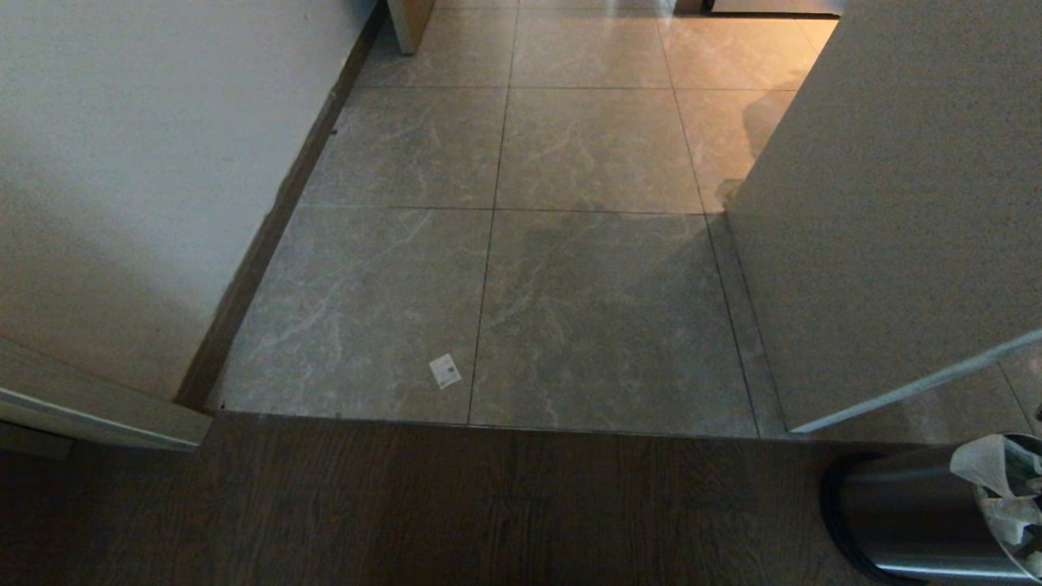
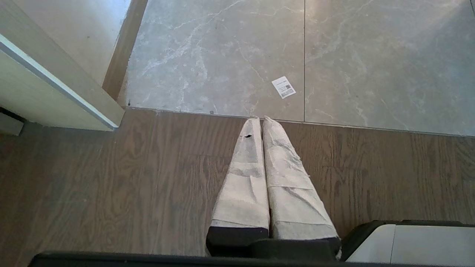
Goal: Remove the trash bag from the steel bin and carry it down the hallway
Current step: Pick up the trash bag
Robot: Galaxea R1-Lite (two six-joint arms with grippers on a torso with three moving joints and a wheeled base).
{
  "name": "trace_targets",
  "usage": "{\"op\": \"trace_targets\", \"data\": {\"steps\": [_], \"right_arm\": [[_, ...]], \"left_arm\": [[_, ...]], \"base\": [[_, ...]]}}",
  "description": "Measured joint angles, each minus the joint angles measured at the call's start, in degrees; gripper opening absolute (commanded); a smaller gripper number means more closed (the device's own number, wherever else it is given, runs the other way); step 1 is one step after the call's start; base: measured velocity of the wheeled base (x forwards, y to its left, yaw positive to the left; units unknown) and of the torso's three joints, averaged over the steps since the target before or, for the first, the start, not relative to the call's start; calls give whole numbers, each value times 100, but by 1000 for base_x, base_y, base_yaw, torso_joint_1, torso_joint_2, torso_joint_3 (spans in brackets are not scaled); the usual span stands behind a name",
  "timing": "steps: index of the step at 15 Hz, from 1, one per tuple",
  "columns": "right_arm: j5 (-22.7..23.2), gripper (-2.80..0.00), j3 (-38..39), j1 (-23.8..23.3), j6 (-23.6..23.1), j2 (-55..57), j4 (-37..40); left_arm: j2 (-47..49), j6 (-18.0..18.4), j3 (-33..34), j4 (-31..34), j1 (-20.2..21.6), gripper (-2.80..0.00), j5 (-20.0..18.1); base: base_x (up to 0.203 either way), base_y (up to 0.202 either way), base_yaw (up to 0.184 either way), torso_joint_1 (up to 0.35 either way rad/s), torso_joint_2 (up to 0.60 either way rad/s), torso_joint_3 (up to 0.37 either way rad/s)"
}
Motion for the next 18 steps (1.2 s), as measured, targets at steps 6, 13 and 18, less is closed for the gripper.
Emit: {"op": "trace_targets", "data": {"steps": [6, 13, 18], "right_arm": [[17, -280, -46, 2, 43, 199, -172], [4, -280, -80, -17, 207, 312, -497], [-226, -280, -102, -318, 192, 143, -517]], "left_arm": [[0, 0, 0, 5, 0, -280, 1], [0, 0, 0, 2, 0, -280, -1], [0, 0, 0, 4, 0, -280, 1]], "base": [[0, 0, 0, 0, 0, 0], [0, 0, 0, 0, 0, 0], [0, 0, 0, 0, 0, 0]]}}
